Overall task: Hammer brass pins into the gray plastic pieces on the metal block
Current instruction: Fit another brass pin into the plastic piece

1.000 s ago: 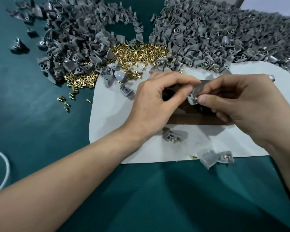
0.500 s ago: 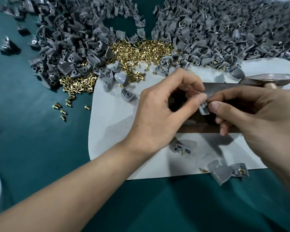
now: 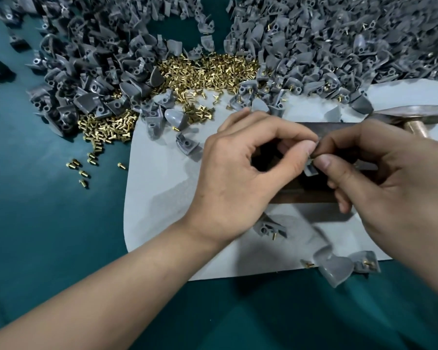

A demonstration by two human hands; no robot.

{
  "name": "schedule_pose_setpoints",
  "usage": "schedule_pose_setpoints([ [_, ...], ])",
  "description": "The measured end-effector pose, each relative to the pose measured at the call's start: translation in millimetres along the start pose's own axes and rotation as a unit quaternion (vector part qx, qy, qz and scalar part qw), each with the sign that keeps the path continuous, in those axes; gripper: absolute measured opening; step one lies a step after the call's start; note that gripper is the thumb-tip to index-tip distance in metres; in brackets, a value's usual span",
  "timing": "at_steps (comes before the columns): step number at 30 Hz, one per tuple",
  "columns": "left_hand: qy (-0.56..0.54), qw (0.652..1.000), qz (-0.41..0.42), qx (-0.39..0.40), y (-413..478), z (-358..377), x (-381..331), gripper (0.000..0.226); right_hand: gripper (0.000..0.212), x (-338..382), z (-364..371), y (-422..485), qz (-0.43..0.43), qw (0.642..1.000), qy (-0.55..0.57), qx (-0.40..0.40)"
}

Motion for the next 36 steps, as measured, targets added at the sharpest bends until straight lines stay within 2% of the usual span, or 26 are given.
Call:
schedule_pose_setpoints([
  [5,0.038,0.999,-0.022,-0.022,-0.7,-2.5,-2.1,0.006,0.002,-3.8,3.2,1.0,0.023,0.995,0.093,0.015],
  [8,0.021,0.998,-0.062,-0.016,0.4,-2.5,3.1,0.005,0.003,-5.6,2.9,0.0,0.034,0.992,0.122,0.016],
  [12,0.017,0.997,-0.077,-0.006,4.2,-1.5,5.1,0.018,0.009,-6.8,5.1,1.4,0.057,0.980,0.187,0.020],
  [36,-0.013,0.995,-0.095,-0.003,5.3,-1.2,9.3,0.018,0.006,-2.5,6.6,4.5,0.020,0.988,0.145,0.042],
])
Point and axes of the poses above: each hand's wrist, its own y-axis towards the middle knuckle, its own z-axis out of the palm, x = y × z, the point moved 8 cm from there along y, towards the middle knuckle, and after that the axes turned 1 degree about -z, right-handed, at the moved point
